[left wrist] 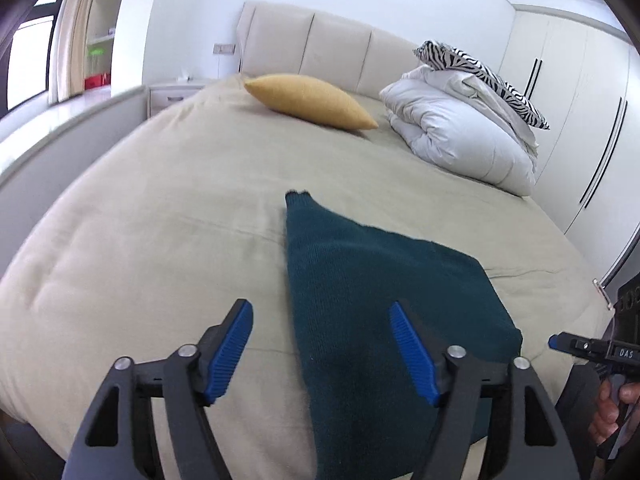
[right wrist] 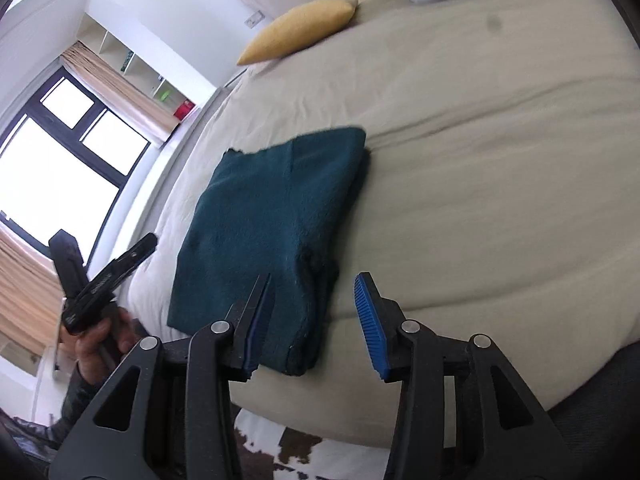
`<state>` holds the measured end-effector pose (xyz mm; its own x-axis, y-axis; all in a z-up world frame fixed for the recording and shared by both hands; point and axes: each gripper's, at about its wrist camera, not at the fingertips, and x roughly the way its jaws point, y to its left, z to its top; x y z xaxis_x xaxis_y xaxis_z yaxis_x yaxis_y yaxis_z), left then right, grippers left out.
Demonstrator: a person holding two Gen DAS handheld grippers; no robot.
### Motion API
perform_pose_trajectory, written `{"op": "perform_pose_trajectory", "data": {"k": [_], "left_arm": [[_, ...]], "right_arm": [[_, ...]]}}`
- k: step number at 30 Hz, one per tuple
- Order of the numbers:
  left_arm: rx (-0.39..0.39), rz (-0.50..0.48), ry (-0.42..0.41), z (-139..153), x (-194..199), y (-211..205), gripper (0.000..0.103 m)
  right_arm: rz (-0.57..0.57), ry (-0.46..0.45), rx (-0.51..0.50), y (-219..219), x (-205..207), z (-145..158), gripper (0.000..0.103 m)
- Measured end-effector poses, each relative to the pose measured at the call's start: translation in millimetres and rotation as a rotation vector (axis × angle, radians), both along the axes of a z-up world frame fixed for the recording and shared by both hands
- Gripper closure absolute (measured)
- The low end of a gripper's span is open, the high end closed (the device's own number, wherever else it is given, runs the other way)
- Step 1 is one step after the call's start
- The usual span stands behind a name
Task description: Fold small clothes
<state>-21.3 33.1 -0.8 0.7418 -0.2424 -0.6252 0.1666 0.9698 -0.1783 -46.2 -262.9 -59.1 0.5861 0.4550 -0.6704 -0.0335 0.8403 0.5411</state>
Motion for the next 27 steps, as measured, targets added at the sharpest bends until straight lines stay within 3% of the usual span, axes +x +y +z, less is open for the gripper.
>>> {"op": "perform_pose_trajectory", "data": {"k": [2, 4, 6, 10, 12, 14, 17, 20, 27], "left_arm": [[0.078, 0.010, -0.096, 18, -14, -8, 0.001], [0.155, 0.027, -0.202, 37, -29, -18, 0.000], [0.217, 0.047, -0.273, 51, -40, -27, 0.000], [0.292, 0.135, -0.326, 76, -53, -39, 0.000], [0.296, 0.164, -0.311, 83, -54, -39, 0.000], [0.245, 0.148, -0.278, 87, -53, -36, 0.000], [0.190, 0.132, -0.178, 76, -46, -36, 0.000], [0.179, 0.147, -0.049, 48, -30, -33, 0.000], [0.105, 0.161, 0.112, 2, -23, -24, 0.000]], "right_arm": [[-0.040, -0.079, -0.099, 8, -4, 20, 0.059], [-0.065, -0.149, -0.176, 19, -6, 38, 0.051], [-0.113, -0.222, -0.247, 28, -12, 56, 0.030], [-0.194, -0.350, -0.316, 42, -21, 89, 0.009], [-0.243, -0.407, -0.380, 45, -32, 108, 0.005], [-0.246, -0.443, -0.418, 47, -39, 124, 0.005], [-0.216, -0.429, -0.385, 50, -37, 140, 0.004], [-0.168, -0.326, -0.344, 55, -26, 140, 0.003], [-0.187, -0.107, -0.372, 59, -4, 88, 0.003]]}}
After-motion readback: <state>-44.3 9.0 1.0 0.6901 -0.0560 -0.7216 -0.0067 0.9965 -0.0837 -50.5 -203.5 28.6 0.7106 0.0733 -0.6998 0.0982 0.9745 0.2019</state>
